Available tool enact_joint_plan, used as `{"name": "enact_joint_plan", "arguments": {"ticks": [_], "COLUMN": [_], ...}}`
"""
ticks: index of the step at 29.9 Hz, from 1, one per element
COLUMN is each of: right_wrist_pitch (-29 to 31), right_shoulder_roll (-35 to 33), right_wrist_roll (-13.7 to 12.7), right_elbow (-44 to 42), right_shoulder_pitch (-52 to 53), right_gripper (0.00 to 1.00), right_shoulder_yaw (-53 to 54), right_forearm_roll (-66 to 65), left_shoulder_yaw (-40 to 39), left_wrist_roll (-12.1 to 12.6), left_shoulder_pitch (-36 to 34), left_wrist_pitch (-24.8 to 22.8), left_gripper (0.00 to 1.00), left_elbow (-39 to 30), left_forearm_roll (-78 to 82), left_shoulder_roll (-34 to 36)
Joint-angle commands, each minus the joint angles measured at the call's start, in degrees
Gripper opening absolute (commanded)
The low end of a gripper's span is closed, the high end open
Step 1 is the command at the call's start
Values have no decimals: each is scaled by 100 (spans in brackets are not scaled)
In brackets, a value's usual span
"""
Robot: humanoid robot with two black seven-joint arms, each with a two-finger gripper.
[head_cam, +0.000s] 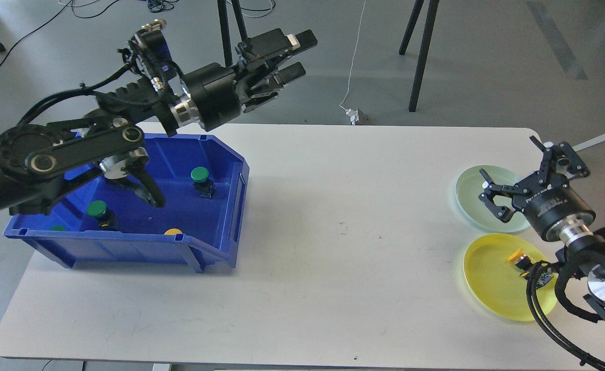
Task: Pass button and place on color plate
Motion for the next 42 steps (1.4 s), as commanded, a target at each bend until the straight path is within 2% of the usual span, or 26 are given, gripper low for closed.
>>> {"name": "enact_joint_plan", "arguments": {"ticks": [1,5,10,14,18,22,26,42], "right_wrist_pitch": [371,548,548,548,574,574,574,574], "right_shoulder_roll": [9,44,211,361,299,203,167,176], "right_wrist_roll": [-31,-31,-31,-31,-31,-31,-31,-31], "right_elbow": [-661,-1286,-1331,-1322,-1313,-1305,-1296,-1305], "right_shoulder_pitch": [1366,2160,2179,2065,1976,1933,1880,1801], "right_gripper": [99,99,99,99,99,99,99,99], "right_shoulder_yaw": [-806,-1319,-1362,-1363,-1310,-1310,-1310,-1310], "right_forearm_roll": [-15,29,29,29,38,38,38,38], "left_shoulder_yaw": [364,840,1305,1938,2659,2915,2880,2836], "left_wrist_roll": [1,1,1,1,1,1,1,1], "left_shoulder_pitch": [34,42,130,139,157,297,605,702], "left_wrist_pitch": [-176,-238,-282,-317,-309,-326,-317,-335], "left_gripper": [82,82,82,82,82,81,81,80], "left_elbow": [-23,3,441,1275,2391,3245,3431,3431], "left_forearm_roll": [159,1499,3769,4299,4721,4739,4730,4651], "left_shoulder_roll": [987,1815,2054,1879,1133,666,595,314]}}
